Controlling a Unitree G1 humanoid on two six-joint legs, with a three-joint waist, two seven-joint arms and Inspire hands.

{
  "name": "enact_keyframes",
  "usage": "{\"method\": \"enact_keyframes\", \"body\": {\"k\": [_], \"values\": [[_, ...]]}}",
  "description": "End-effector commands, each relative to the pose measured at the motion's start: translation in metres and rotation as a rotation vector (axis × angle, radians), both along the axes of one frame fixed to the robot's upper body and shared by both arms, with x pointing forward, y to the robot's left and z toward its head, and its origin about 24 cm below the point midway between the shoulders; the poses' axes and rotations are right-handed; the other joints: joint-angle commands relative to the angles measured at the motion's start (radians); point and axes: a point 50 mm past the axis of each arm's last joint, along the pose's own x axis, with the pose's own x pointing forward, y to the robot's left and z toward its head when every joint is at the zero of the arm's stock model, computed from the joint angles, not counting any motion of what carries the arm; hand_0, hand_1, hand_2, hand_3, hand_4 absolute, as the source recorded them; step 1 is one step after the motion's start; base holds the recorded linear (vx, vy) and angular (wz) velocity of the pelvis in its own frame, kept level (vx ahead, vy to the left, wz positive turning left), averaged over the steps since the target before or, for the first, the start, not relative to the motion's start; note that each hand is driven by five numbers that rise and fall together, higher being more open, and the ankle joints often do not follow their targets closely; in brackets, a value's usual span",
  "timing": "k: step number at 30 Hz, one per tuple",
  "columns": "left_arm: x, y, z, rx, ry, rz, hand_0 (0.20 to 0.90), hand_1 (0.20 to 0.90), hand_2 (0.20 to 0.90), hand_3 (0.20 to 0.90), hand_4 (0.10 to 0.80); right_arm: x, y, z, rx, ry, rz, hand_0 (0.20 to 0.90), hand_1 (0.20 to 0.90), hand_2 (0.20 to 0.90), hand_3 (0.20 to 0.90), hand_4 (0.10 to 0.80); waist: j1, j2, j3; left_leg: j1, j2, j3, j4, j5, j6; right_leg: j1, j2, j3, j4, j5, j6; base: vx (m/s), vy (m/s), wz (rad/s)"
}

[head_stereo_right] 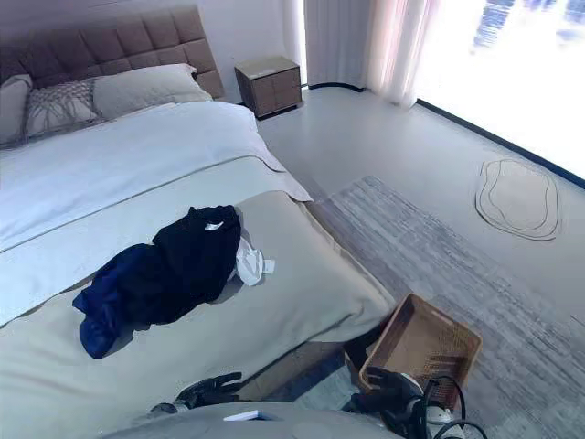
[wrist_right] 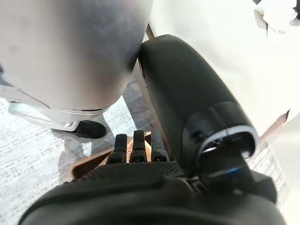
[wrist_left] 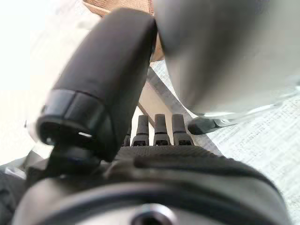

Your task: Pick up the clothes from the bed and place them into the basket

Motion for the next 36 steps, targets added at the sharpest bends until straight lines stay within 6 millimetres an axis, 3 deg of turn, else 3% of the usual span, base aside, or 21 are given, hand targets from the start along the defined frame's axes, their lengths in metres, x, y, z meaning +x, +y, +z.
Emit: {"method": "enact_keyframes", "body": {"k": [1, 7, 13, 17, 18, 21, 24, 27, 28, 31, 33, 36], "values": [[0.031, 0.004, 0.008, 0.021, -0.083, 0.013, 0.900, 0.900, 0.900, 0.900, 0.800, 0.023, -0.003, 0.006, -0.017, -0.067, 0.015, 0.900, 0.900, 0.900, 0.900, 0.800, 0.003, -0.020, 0.048, 0.018, -0.090, 0.017, 0.038, -0.122, 0.078, -0.037, 0.009, -0.030, 0.068, -0.014, 0.008, -0.013, -0.010, -0.04], [0.024, 0.007, 0.005, 0.030, -0.051, 0.040, 0.900, 0.900, 0.900, 0.900, 0.800, 0.019, -0.002, 0.005, 0.060, -0.038, -0.052, 0.900, 0.900, 0.900, 0.900, 0.800, 0.012, -0.021, 0.044, 0.025, -0.089, 0.009, 0.032, -0.120, 0.076, -0.024, 0.009, -0.047, 0.065, -0.021, 0.004, 0.002, -0.005, 0.00], [0.017, 0.006, 0.003, 0.032, -0.037, 0.039, 0.900, 0.900, 0.900, 0.900, 0.800, 0.015, -0.004, 0.004, 0.172, -0.086, -0.333, 0.900, 0.900, 0.900, 0.900, 0.800, 0.017, -0.015, 0.036, 0.034, -0.089, 0.001, 0.023, -0.117, 0.074, -0.014, 0.010, -0.060, 0.074, -0.034, 0.002, 0.039, 0.012, 0.07], [0.014, 0.005, 0.003, 0.030, -0.035, 0.058, 0.900, 0.900, 0.900, 0.900, 0.800, 0.027, -0.008, 0.010, 0.274, -0.182, -0.622, 0.900, 0.900, 0.900, 0.900, 0.800, 0.020, -0.011, 0.036, 0.039, -0.089, -0.009, 0.019, -0.116, 0.073, -0.006, 0.007, -0.069, 0.086, -0.045, 0.001, 0.037, 0.037, 0.01], [0.014, 0.005, 0.003, 0.030, -0.035, 0.058, 0.900, 0.900, 0.900, 0.900, 0.800, 0.027, -0.008, 0.010, 0.274, -0.182, -0.622, 0.900, 0.900, 0.900, 0.900, 0.800, 0.020, -0.011, 0.036, 0.039, -0.089, -0.009, 0.019, -0.116, 0.073, -0.006, 0.007, -0.069, 0.086, -0.045, 0.001, 0.045, 0.040, 0.04], [0.005, 0.004, 0.001, 0.033, -0.022, 0.068, 0.900, 0.900, 0.900, 0.900, 0.800, 0.053, 0.001, 0.019, 0.469, -0.258, -0.833, 0.900, 0.900, 0.900, 0.900, 0.800, 0.032, -0.013, 0.033, 0.043, -0.091, -0.023, 0.015, -0.118, 0.074, 0.002, 0.004, -0.077, 0.092, -0.055, 0.000, 0.057, 0.048, 0.07], [-0.005, 0.002, -0.002, 0.037, -0.012, 0.073, 0.900, 0.900, 0.900, 0.900, 0.800, 0.092, 0.019, 0.042, 0.740, -0.429, -0.894, 0.900, 0.900, 0.900, 0.900, 0.800, 0.052, -0.020, 0.034, 0.038, -0.095, -0.043, 0.016, -0.118, 0.078, 0.005, -0.003, -0.093, 0.101, -0.063, -0.002, 0.034, 0.062, 0.15], [-0.012, -0.003, -0.004, 0.037, 0.000, 0.074, 0.900, 0.900, 0.900, 0.900, 0.800, 0.116, 0.029, 0.061, 0.835, -0.553, -0.843, 0.900, 0.900, 0.900, 0.900, 0.800, 0.072, -0.022, 0.038, 0.035, -0.099, -0.060, 0.015, -0.118, 0.081, 0.009, -0.011, -0.112, 0.105, -0.067, -0.003, 0.037, 0.088, 0.17], [-0.014, -0.005, -0.004, 0.035, 0.003, 0.071, 0.900, 0.900, 0.900, 0.900, 0.800, 0.123, 0.031, 0.066, 0.821, -0.584, -0.798, 0.900, 0.900, 0.900, 0.900, 0.800, 0.079, -0.022, 0.040, 0.034, -0.101, -0.066, 0.015, -0.118, 0.081, 0.010, -0.014, -0.118, 0.105, -0.067, -0.003, 0.049, 0.141, 0.29], [-0.016, -0.005, -0.004, 0.039, 0.005, 0.058, 0.900, 0.900, 0.900, 0.900, 0.800, 0.161, 0.034, 0.105, 0.482, -0.776, -0.321, 0.900, 0.900, 0.900, 0.900, 0.800, 0.119, -0.029, 0.055, 0.020, -0.114, -0.099, 0.019, -0.114, 0.083, 0.010, -0.028, -0.149, 0.110, -0.071, -0.003, 0.019, 0.138, 0.34], [-0.012, -0.003, -0.003, 0.045, -0.003, 0.044, 0.900, 0.900, 0.900, 0.900, 0.800, 0.187, 0.029, 0.143, 0.039, -0.964, 0.029, 0.900, 0.900, 0.900, 0.900, 0.800, 0.154, -0.038, 0.070, -0.009, -0.123, -0.126, 0.033, -0.108, 0.084, -0.005, -0.039, -0.173, 0.114, -0.067, -0.002, -0.016, 0.119, 0.47], [-0.005, -0.004, -0.001, 0.053, -0.025, 0.008, 0.900, 0.900, 0.900, 0.900, 0.800, 0.220, 0.022, 0.190, -0.383, -1.087, 0.283, 0.900, 0.900, 0.900, 0.900, 0.800, 0.198, -0.049, 0.097, -0.054, -0.133, -0.159, 0.063, -0.105, 0.087, -0.023, -0.051, -0.199, 0.122, -0.062, -0.003, -0.037, 0.095, 0.49]]}}
